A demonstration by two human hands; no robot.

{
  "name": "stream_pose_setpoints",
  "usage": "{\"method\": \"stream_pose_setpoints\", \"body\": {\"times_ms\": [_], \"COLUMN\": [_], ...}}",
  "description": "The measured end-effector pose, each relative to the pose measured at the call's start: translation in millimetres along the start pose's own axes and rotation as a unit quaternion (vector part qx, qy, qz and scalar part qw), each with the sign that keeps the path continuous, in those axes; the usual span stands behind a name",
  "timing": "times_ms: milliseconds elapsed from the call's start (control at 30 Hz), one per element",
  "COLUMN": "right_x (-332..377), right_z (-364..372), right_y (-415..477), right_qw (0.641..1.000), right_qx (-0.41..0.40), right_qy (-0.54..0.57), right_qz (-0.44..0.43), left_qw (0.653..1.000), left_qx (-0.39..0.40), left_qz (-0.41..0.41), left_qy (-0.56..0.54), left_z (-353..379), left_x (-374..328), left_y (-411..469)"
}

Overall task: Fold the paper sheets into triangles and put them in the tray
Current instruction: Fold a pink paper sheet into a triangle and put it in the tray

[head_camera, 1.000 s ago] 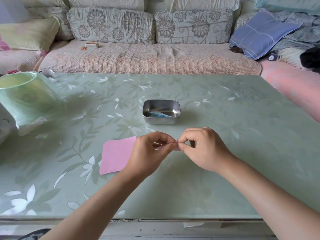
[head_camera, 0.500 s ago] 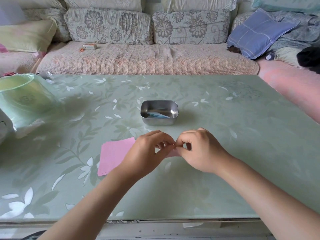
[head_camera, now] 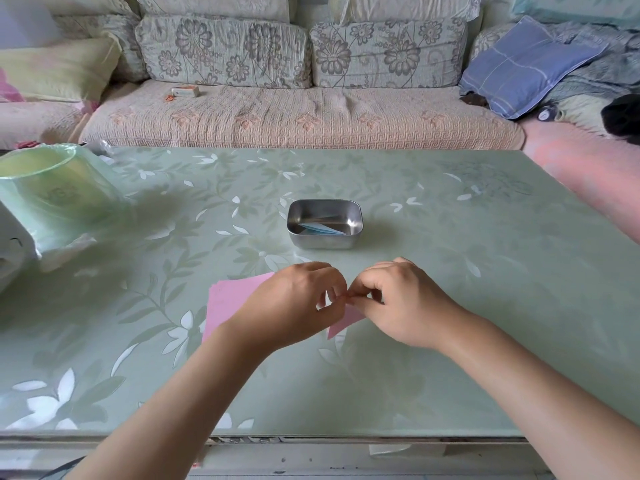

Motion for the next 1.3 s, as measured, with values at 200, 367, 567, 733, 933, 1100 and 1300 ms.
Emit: {"method": "stream_pose_setpoints", "body": {"times_ms": [200,367,567,733,933,1100,1300], "right_x": [0.6,-2.4,-12.1,-12.6,-7.7,-8.9,-14.5], "right_z": [-1.2,-0.2,0.1,-1.4,-1.8,0.2,-3.8], "right_y": [0.9,2.9,-0.9,-2.8,-2.1,-2.4,0.0], "right_qw": [0.999,0.997,0.995,0.993,0.992,0.988,0.989], "right_qx": [0.018,0.040,0.050,0.051,0.037,0.010,-0.042], "right_qy": [0.025,0.045,0.047,0.061,0.086,0.116,0.111], "right_qz": [0.023,0.042,0.076,0.087,0.084,0.103,0.085], "left_qw": [0.999,0.999,0.997,0.989,0.982,0.977,0.990], "left_qx": [0.005,0.035,0.011,0.014,0.008,0.011,-0.064], "left_qz": [0.033,0.006,-0.077,-0.094,-0.116,-0.156,-0.112], "left_qy": [0.035,0.024,0.020,-0.113,-0.146,-0.144,-0.065], "left_z": [-6.3,-10.4,-20.6,-5.7,11.4,14.4,5.9], "left_x": [-5.9,2.0,29.2,27.7,19.1,17.6,18.3], "left_y": [1.1,3.6,-2.1,-6.0,-2.4,-2.1,-3.3]}}
Point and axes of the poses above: each hand's wrist, its own y-axis towards the middle knuckle, its own z-axis out of the palm, x = y × z, the point moved 5 cm from there along y, towards the middle knuckle, and after that the axes turned 4 degrees about -z, right-handed, at the moved point
